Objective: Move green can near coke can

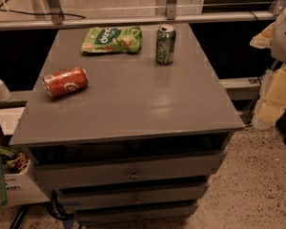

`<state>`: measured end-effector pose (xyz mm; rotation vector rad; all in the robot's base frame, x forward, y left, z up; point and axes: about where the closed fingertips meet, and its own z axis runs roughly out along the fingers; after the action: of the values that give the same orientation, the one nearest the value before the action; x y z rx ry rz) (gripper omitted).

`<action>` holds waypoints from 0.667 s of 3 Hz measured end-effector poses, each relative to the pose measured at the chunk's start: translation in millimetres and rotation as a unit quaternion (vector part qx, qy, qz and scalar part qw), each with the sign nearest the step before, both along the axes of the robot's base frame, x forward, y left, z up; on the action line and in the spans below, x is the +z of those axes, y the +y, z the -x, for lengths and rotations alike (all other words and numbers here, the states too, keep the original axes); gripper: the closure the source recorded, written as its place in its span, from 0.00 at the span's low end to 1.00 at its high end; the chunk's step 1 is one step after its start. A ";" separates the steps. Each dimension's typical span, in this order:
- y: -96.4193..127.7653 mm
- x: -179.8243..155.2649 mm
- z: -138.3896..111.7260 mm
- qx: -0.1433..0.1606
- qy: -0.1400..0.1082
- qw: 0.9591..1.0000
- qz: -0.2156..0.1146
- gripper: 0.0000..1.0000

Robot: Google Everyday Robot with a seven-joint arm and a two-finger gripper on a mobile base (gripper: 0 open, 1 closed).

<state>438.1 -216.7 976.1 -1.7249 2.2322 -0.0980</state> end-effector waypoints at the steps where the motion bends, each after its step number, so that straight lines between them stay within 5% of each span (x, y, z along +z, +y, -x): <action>1: 0.0 0.0 0.0 0.000 0.000 1.000 0.000 0.00; 2: 2.5 -5.1 -0.8 0.006 0.000 1.000 -0.004 0.00</action>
Offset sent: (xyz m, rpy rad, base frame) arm 0.0018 0.0049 -0.0186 0.0227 0.0239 0.0337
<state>439.0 -214.1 971.0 -1.7342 2.2180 -0.0849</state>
